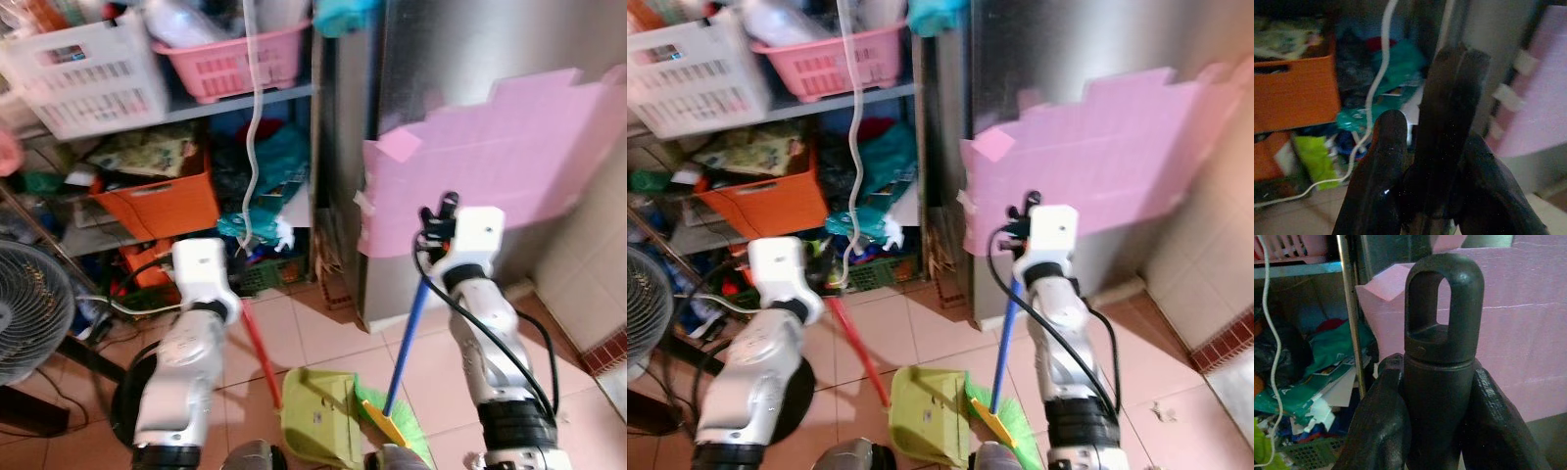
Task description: Sweep floor
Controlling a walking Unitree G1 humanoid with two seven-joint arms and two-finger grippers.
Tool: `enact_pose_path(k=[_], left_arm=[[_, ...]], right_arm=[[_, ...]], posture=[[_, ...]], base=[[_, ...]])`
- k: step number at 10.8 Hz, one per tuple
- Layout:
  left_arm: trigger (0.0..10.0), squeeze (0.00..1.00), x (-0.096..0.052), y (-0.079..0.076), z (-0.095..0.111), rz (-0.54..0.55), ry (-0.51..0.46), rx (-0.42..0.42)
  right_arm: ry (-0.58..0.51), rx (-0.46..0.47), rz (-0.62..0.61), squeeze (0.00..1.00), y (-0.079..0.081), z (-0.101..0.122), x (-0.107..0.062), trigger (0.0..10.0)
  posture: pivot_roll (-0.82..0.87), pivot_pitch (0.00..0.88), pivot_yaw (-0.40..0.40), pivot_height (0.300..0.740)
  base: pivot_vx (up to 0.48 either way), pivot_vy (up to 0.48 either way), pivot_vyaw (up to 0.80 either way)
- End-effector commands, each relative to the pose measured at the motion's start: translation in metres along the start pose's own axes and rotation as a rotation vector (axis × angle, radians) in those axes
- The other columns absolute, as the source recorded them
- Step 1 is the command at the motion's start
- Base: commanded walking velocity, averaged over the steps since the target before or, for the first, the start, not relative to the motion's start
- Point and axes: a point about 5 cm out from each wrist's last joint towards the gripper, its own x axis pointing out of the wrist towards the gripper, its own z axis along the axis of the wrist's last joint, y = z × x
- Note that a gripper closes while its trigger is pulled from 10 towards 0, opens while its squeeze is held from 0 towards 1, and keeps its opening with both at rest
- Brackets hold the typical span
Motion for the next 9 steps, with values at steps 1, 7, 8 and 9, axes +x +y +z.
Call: enact_pose_path(k=[1, 7, 8, 9], left_arm=[[10.0, 0.0, 0.0039, -0.0051, 0.0104, -0.043, -0.04, -0.034], [10.0, 0.0, 0.0036, -0.0019, 0.008, -0.017, -0.037, 0.006], [10.0, 0.0, 0.004, -0.0026, 0.0079, -0.022, -0.036, 0.001], [10.0, 0.0, 0.0043, -0.0026, 0.0083, -0.023, -0.037, 0.003]], right_arm=[[-0.021, 0.012, 0.002, 0.0, 0.0021, 0.0058, 0.0001, 10.0], [0.0, 0.015, 0.014, 0.0, 0.0027, 0.002, -0.0013, 10.0], [0.0, 0.012, 0.015, 0.0, 0.0027, 0.0022, -0.0012, 10.0], [0.0, 0.012, 0.014, 0.0, 0.0024, 0.0023, -0.001, 10.0]], posture=[[-0.14, 0.0, 0.126, 0.74], [-0.14, 0.0, 0.113, 0.74], [-0.14, 0.0, 0.112, 0.74], [-0.14, 0.0, 0.113, 0.74]], base=[[0.0, 0.0, 0.0], [-0.108, 0.0, 0.0], [-0.368, 0.0, 0.0], [-0.375, 0.0, 0.0]])
